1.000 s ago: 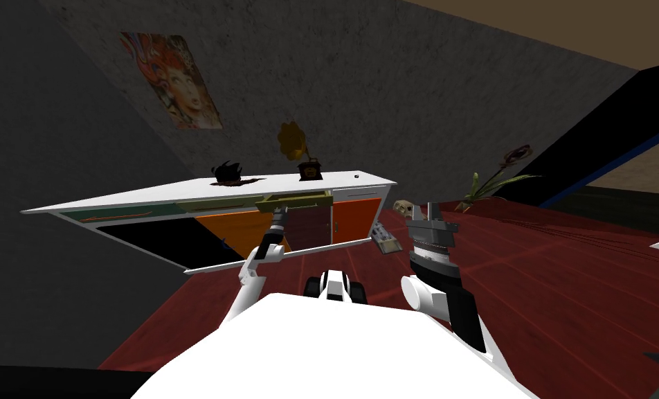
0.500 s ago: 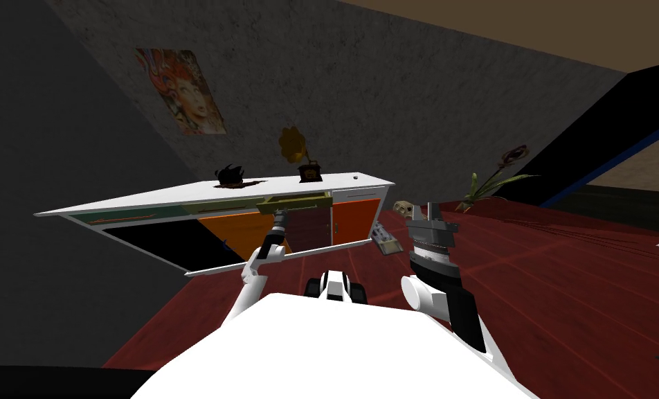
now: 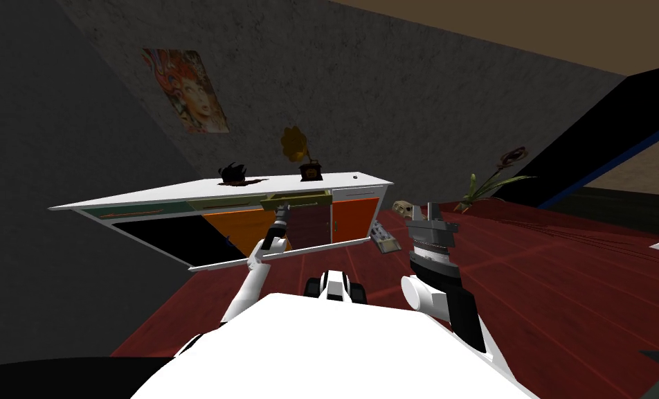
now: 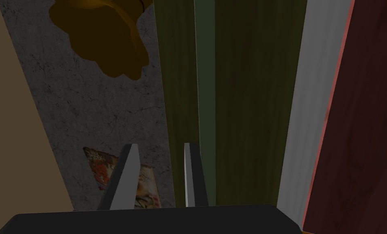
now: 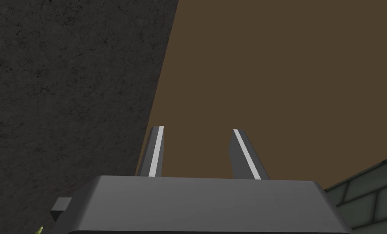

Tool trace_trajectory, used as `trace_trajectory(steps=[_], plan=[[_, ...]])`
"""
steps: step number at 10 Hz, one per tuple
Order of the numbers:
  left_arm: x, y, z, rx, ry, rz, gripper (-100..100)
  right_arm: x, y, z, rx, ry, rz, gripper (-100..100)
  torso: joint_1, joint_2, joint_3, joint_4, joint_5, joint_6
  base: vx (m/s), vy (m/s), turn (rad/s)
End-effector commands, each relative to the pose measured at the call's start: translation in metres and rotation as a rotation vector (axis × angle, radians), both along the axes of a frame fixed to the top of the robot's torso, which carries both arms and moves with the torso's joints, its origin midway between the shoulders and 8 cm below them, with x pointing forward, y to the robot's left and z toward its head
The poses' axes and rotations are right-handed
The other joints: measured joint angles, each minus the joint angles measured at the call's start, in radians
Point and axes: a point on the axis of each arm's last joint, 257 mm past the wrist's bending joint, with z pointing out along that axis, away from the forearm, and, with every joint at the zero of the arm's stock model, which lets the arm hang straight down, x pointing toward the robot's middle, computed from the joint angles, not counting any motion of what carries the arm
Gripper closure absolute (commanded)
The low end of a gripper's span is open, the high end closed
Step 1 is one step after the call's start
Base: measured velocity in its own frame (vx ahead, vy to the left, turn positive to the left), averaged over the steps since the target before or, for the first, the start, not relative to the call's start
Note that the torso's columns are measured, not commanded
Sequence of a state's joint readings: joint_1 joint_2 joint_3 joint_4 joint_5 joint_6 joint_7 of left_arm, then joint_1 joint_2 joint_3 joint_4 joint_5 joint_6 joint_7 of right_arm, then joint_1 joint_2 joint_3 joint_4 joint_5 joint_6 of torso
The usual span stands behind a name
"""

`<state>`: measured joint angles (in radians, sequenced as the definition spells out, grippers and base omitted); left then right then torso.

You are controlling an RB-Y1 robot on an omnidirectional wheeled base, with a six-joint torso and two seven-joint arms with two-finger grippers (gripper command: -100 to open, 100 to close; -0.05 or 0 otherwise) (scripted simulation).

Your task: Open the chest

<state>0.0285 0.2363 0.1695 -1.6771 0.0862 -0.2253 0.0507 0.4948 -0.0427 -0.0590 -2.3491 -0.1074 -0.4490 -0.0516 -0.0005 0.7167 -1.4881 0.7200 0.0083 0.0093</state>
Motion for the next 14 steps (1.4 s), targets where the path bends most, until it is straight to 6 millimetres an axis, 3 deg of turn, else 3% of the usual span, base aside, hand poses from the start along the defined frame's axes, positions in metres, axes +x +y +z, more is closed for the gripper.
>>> trace_trajectory(steps=[1, 4, 5, 8, 9, 10, 12, 13, 14], plan=[[0.001, 0.005, -0.049, -0.023, 0.103, 0.011, -100, 0.0, 0.0, 0.0, 0.0, 0.0, 0.0, 0, 0.002, 0.0, 0.0, -0.001, 0.001, -0.001, 0.011, 0.0, 0.005], [0.001, 0.005, -0.05, -0.023, 0.104, 0.011, -100, 0.0, 0.0, 0.0, 0.0, 0.0, 0.0, 0, 0.004, -0.003, -0.002, -0.005, 0.005, 0.0, -0.001, 0.001, -0.002], [0.005, 0.009, -0.011, 0.001, 0.042, 0.014, -100, 0.0, 0.0, 0.0, 0.0, 0.0, 0.0, 0, 0.005, -0.004, -0.002, -0.005, 0.005, -0.001, 0.018, -0.011, 0.021], [0.008, 0.013, 0.0, 0.01, 0.042, 0.017, -100, 0.0, 0.0, 0.0, 0.0, 0.0, 0.0, 0, 0.005, 0.006, 0.004, 0.003, 0.0, -0.005, 0.057, -0.007, 0.014], [0.007, 0.013, 0.017, 0.019, 0.0, 0.016, -100, 0.0, 0.0, 0.0, 0.0, 0.0, 0.0, 0, 0.005, 0.008, 0.005, 0.004, 0.001, -0.005, 0.018, 0.002, 0.018], [0.007, 0.011, -0.005, 0.007, 0.042, 0.016, 100, 0.0, 0.0, 0.0, 0.0, 0.0, 0.0, 0, 0.006, 0.01, 0.006, 0.005, 0.0, -0.006, -0.016, -0.003, -0.028], [0.002, 0.006, -0.022, -0.007, 0.042, 0.011, 100, 0.0, 0.0, 0.0, 0.0, 0.0, 0.0, 0, 0.002, 0.018, 0.011, 0.012, -0.004, -0.007, -0.062, 0.008, -0.022], [0.005, 0.008, -0.015, -0.001, 0.031, 0.012, 100, 0.0, 0.0, 0.0, 0.0, 0.0, 0.0, 0, 0.003, 0.02, 0.011, 0.014, -0.005, -0.008, -0.044, 0.007, -0.004], [0.007, 0.012, -0.014, -0.008, 0.043, 0.017, -100, 0.0, 0.0, 0.0, 0.0, 0.0, 0.0, 0, 0.002, 0.019, 0.011, 0.017, -0.007, -0.009, -0.009, -0.007, 0.04]])
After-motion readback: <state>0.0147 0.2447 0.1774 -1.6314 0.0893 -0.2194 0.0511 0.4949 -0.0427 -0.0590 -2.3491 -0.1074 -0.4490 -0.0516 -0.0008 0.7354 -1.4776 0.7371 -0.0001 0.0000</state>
